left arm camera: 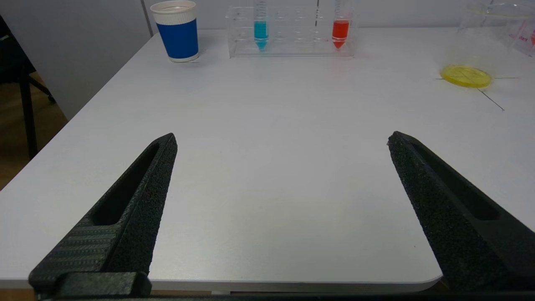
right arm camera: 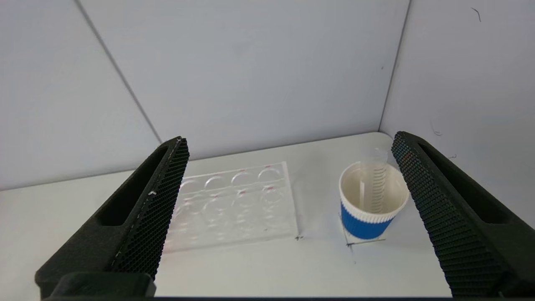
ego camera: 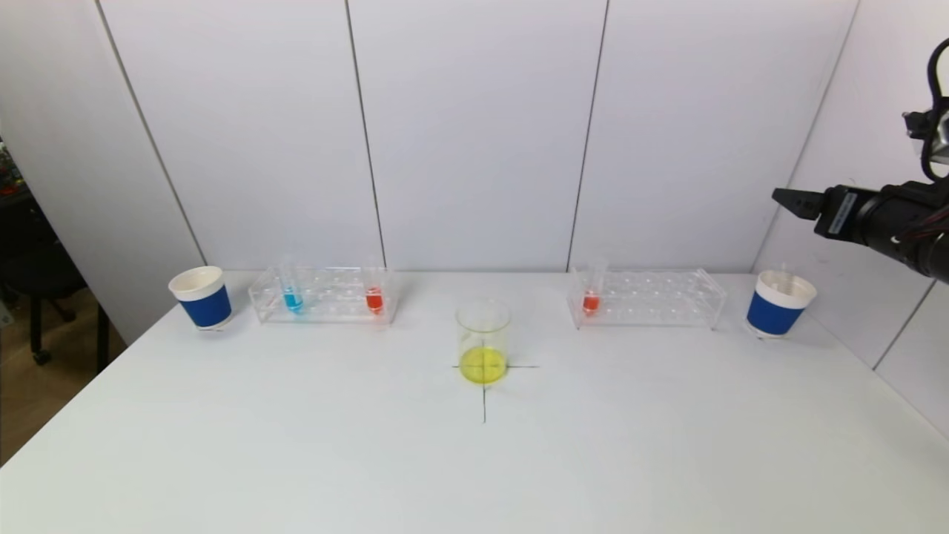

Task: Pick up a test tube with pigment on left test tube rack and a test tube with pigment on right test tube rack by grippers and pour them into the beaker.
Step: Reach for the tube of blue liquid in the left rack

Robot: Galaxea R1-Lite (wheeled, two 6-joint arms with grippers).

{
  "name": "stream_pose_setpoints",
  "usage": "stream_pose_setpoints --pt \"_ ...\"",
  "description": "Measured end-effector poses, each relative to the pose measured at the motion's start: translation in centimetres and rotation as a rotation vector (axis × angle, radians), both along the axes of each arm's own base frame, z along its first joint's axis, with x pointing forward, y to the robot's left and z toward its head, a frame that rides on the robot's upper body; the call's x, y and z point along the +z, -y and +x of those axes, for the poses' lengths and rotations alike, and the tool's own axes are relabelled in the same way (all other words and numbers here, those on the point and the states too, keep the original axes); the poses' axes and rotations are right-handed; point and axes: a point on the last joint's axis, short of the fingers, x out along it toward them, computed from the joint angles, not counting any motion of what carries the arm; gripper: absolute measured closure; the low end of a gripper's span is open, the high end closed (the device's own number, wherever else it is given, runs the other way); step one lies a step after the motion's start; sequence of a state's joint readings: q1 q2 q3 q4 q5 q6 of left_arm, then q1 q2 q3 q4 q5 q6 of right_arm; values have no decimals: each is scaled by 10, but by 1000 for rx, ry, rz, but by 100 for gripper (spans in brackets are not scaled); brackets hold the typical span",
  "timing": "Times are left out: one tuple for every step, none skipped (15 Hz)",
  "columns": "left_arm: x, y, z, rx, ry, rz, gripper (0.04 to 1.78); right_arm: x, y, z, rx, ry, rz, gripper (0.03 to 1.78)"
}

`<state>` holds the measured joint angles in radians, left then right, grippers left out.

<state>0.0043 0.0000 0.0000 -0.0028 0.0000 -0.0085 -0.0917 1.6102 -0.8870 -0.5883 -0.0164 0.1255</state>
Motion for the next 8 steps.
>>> stream_pose_setpoints --pt "0 0 0 0 0 0 6 3 -7 -17 20 10 -1 5" --pt "0 0 0 0 0 0 6 7 -13 -36 37 20 -3 5" --pt "0 0 0 0 0 0 6 10 -17 -55 53 31 -4 5" --pt "0 0 0 0 0 -1 6 12 -21 -71 68 37 -4 5" --pt "0 0 0 0 0 -1 6 15 -23 -90 85 49 -4 5" --pt "0 0 0 0 0 0 6 16 -26 -111 100 59 -5 5" --pt "0 0 0 0 0 0 6 16 -27 -129 115 67 -5 5" --pt "0 0 0 0 0 0 6 15 -28 -147 126 72 -5 5"
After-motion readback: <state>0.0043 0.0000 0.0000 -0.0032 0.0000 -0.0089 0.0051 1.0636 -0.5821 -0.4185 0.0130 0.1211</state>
